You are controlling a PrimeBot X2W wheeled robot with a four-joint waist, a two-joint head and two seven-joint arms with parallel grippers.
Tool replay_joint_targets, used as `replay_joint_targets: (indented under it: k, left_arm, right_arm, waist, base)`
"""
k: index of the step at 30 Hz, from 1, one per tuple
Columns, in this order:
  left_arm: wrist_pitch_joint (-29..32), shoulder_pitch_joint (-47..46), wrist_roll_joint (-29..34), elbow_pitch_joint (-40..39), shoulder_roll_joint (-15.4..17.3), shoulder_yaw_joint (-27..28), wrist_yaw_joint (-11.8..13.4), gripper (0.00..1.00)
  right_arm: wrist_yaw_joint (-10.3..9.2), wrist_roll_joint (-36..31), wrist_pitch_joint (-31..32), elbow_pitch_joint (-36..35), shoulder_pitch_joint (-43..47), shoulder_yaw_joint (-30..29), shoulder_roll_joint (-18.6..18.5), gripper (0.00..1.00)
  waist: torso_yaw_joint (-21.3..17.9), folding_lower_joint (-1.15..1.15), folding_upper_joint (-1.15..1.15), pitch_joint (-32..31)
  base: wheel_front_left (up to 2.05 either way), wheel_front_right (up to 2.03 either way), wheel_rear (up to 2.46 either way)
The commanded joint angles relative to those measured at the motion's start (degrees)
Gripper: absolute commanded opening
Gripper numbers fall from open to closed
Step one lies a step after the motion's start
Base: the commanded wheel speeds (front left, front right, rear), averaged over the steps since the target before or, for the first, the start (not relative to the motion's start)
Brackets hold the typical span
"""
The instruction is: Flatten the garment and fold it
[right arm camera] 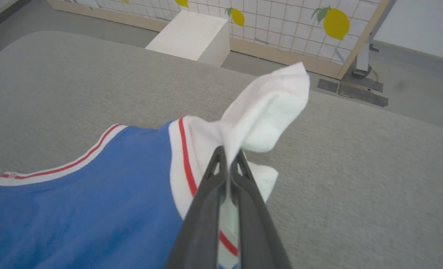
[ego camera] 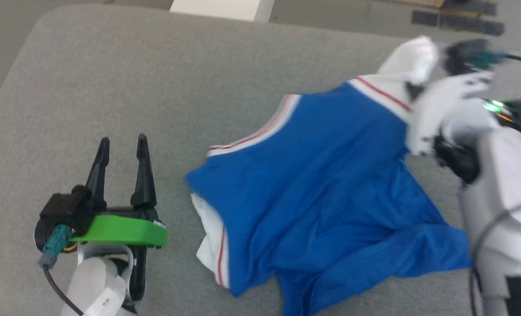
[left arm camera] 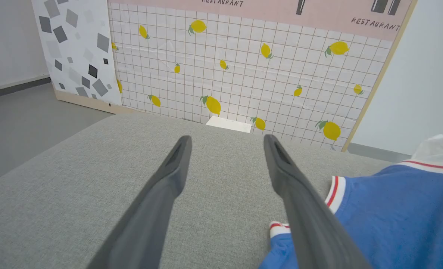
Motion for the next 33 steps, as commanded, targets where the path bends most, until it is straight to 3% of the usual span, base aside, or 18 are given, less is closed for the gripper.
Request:
replay_joint_targets:
  k: [1,8,14,15,16,23,25,33]
  left_arm:
    - [-0.4,1.0,0.3,0.4,0.4,0.2,-0.1,1.0]
    - [0.1,3.1,0.1,1.2,1.0,0.1,0.0,1.0]
    - [1.3,3.4,-0.7,1.7,0.8,-0.7,0.0,1.0]
    - [1.7,3.5,-0.9,2.0,0.7,-0.9,0.0,1.0]
    - [2.3,3.5,-1.1,2.3,0.7,-1.1,-0.1,1.0]
    - [11.6,0.3,-2.5,4.4,1.8,-4.1,-1.4,1.0]
    - [17.3,-2.7,-2.9,5.6,2.5,-5.6,-1.8,1.0]
    - [51.0,-16.1,-3.6,14.4,5.7,-12.2,-2.3,1.0]
  right_arm:
    - [-0.08,0.4,-0.7,-3.0,3.4,-2.1,-1.3,0.0]
    - [-0.08,2.3,3.6,-20.9,23.6,-14.9,-0.1,0.0]
    - [-0.08,7.8,5.0,-24.7,35.8,-18.2,1.8,0.0]
    - [-0.08,9.5,4.4,-23.9,36.5,-17.9,1.8,0.25]
    - [-0.08,10.3,3.5,-23.1,37.3,-17.5,1.8,1.0]
    - [-0.08,12.8,-2.5,-21.5,38.0,-19.2,1.8,1.0]
    - [-0.08,12.2,-3.4,-22.1,37.9,-20.4,1.8,1.0]
    - [-0.08,11.5,-3.5,-25.5,36.5,-21.6,1.8,1.0]
  waist:
    - [-4.0,-0.01,0.0,-4.1]
    - [-7.6,-0.01,0.0,-6.9]
    - [-8.9,-0.01,0.0,-7.0]
    - [-9.0,-0.01,0.0,-7.1]
    - [-9.0,-0.01,0.0,-7.2]
    - [-8.9,-0.01,0.0,-7.2]
    - [-9.0,-0.01,0.0,-6.9]
    - [-11.1,-0.01,0.0,-4.4]
  base:
    - [0.0,0.0,0.0]
    - [0.0,0.0,0.0]
    - [0.0,0.0,0.0]
    - [0.0,0.0,0.0]
    - [0.0,0.0,0.0]
    - [0.0,0.0,0.0]
    - [0.0,0.0,0.0]
    - [0.0,0.0,0.0]
